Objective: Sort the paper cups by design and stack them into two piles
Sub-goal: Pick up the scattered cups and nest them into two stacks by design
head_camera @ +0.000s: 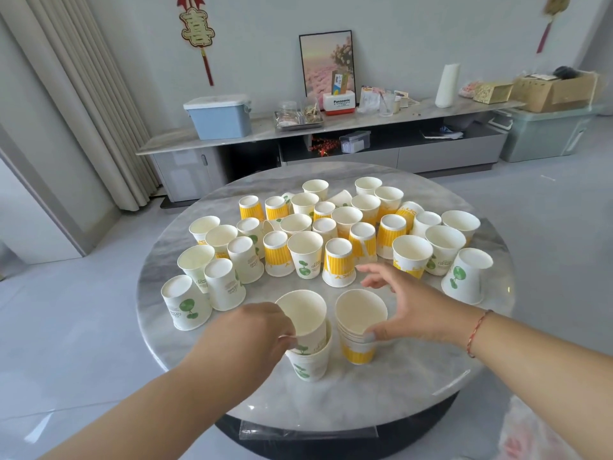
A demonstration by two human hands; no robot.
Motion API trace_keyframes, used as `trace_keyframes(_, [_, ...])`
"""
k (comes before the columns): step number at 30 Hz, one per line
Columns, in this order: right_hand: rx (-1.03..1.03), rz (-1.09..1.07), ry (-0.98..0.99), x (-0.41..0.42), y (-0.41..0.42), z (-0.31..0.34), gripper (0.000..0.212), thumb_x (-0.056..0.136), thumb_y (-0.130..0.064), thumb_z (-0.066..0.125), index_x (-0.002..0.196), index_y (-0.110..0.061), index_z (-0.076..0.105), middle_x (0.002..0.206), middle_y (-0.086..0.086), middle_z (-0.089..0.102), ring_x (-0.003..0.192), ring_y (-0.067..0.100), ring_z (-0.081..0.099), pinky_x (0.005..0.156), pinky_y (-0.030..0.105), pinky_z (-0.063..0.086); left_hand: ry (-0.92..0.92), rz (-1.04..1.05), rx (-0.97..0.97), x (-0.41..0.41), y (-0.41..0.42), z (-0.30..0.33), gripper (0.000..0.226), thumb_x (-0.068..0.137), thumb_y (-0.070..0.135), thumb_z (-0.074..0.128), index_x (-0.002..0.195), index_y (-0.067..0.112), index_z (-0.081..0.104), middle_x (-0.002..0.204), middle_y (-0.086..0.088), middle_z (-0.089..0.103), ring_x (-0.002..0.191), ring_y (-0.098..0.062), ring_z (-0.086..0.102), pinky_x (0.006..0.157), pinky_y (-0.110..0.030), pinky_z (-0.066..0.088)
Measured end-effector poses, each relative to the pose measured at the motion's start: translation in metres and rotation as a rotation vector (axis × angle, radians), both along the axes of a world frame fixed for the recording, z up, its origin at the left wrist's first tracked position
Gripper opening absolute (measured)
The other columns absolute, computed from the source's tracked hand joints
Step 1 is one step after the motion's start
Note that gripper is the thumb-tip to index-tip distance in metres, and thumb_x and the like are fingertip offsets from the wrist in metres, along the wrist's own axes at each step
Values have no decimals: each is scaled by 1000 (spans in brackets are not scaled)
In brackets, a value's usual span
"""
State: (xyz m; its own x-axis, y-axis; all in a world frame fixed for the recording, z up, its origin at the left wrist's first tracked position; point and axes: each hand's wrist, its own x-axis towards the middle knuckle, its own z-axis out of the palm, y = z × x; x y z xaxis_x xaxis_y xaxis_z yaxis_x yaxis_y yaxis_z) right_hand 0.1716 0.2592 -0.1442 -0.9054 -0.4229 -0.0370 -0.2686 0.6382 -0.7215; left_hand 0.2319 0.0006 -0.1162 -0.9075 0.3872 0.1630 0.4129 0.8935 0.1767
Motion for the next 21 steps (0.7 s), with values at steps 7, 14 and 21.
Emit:
trace_keyframes(7, [58, -140, 132, -29, -5, 8, 54, 78, -49, 65, 124, -26, 49, 119, -7, 55, 110, 7, 51, 91, 23, 40, 49, 92, 76, -15, 0, 9, 38, 89, 54, 40, 92, 31, 70, 95, 16, 64, 83, -15, 64, 62, -31, 50])
trace_keyframes(14, [345, -198, 259, -95, -31, 11, 58, 77, -39, 68, 125, -15, 47, 116, 2, 52, 104, 19, 52, 82, 31, 42, -69, 237, 86, -106, 6, -5, 23, 90, 29, 57, 109, 22, 67, 104, 2, 64, 93, -19, 60, 69, -28, 45])
trace_keyframes(21, [635, -142, 271, -128, -60, -9, 66, 75, -47, 64, 127, -15, 38, 129, 8, 46, 113, 31, 53, 75, 36, 45, -152, 301, 1, -168, 23, -44, 36, 90, 35, 56, 124, 25, 54, 112, -5, 64, 106, -28, 59, 81, -35, 50])
